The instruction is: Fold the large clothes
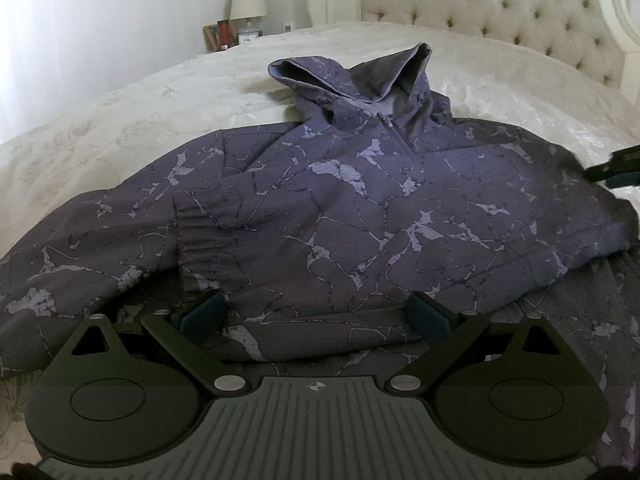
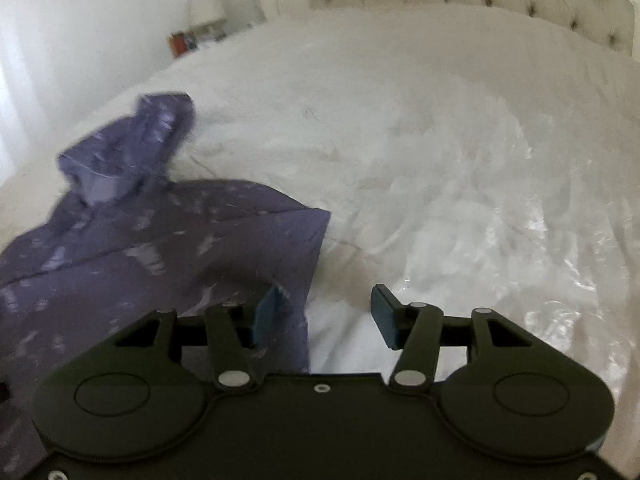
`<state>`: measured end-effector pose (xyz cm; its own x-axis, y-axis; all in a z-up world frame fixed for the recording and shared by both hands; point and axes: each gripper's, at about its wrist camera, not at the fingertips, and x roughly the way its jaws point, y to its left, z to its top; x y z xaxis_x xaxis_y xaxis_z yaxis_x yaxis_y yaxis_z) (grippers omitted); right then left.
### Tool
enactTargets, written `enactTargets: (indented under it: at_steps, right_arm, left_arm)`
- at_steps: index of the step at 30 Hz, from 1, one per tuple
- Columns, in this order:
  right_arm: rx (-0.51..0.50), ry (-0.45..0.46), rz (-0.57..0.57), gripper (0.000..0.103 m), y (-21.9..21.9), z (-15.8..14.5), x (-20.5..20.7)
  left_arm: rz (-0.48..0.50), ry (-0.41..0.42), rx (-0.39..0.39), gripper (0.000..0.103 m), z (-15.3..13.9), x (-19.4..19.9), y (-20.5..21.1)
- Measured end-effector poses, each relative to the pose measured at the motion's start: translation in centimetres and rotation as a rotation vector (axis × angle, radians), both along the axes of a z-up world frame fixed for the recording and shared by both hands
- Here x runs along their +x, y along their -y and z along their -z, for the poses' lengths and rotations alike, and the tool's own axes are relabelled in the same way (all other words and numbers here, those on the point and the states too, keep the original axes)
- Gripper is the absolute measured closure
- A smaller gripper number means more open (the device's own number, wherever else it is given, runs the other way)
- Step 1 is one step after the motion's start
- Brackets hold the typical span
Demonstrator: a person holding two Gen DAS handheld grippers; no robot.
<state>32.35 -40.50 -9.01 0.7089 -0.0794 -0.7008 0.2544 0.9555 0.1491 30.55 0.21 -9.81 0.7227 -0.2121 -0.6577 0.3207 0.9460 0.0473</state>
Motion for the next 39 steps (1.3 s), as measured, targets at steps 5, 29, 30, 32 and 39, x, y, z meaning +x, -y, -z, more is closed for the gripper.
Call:
enactTargets:
  at_steps: [5, 29, 30, 32, 39]
  right_arm:
    - [-0.071, -0.073, 0.023, 0.034, -0.2, 2.2, 1.7]
    - [0.164, 0.148, -0.167, 0.007, -7.3, -2.8, -13.0]
    - [0.172, 0.149, -0.187, 0.007, -8.1, -2.7, -13.3]
    - [0.191, 0.147, -0.236, 0.007, -9.8, -2.6, -14.1]
    - [0.262, 0.103, -0.341, 0.006, -14.3, -2.0, -16.4]
  left_arm:
    - [-0.002, 0.011, -0.007, 0.004, 0.1, -0.2, 0.0]
    - [-0.217, -0.079, -0.224, 0.0, -5.4, -7.0, -11.3]
    - [-0.237, -0.074, -0.214, 0.0, -5.7, -7.3, -12.3]
    - [-0.27, -0.068, -0.195, 0.0, -6.3, -8.0, -14.3]
    - [-0.439, -0.052, -0.155, 0.0, -7.9, -10.0, -22.1]
